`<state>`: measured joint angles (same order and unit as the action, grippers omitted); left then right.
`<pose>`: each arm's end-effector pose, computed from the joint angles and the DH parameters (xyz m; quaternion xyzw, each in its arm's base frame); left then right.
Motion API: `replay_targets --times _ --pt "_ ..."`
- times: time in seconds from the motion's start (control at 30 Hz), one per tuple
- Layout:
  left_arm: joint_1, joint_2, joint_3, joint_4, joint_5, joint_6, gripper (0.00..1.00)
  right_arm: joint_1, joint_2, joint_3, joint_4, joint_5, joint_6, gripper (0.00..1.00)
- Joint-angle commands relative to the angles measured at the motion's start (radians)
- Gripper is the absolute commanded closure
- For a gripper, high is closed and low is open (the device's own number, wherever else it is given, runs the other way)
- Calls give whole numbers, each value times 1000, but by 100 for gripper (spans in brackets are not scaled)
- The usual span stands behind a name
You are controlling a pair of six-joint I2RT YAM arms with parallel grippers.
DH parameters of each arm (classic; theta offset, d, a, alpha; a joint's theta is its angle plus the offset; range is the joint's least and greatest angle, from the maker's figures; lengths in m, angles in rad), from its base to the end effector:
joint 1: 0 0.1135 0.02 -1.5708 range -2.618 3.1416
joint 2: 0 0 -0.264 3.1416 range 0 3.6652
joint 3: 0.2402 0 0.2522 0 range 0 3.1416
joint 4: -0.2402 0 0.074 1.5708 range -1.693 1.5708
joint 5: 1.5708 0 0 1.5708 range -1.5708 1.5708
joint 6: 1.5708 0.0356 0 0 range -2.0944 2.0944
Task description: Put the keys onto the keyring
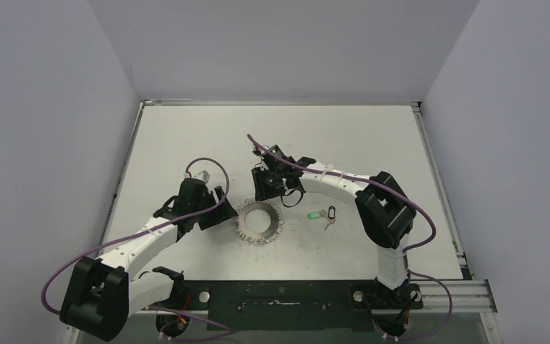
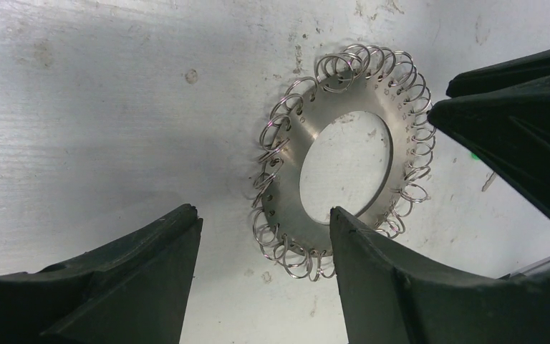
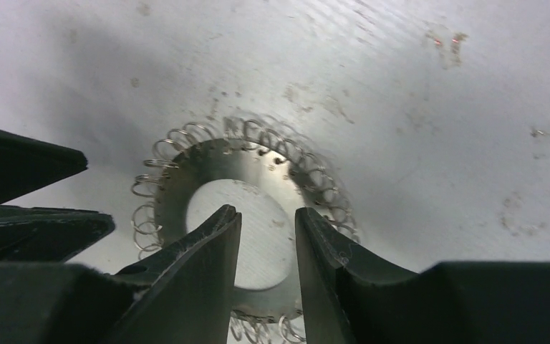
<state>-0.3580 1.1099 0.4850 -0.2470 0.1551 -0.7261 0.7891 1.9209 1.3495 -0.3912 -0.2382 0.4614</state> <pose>0.1916 -0.0775 0.1717 -0.1454 0.9258 -0.2385 0.2549 0.2836 0.2977 0.1904 -0.1896 0.9289 0.2659 0.1747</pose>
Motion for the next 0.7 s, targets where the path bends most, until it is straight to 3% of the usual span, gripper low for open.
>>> replay_targets --times 0.0,0.67 --pt "8 -2 63 -37 -46 0 36 53 39 104 -16 24 -30 67" --pt "28 -27 65 -80 -61 5 36 85 196 286 -87 47 -9 77"
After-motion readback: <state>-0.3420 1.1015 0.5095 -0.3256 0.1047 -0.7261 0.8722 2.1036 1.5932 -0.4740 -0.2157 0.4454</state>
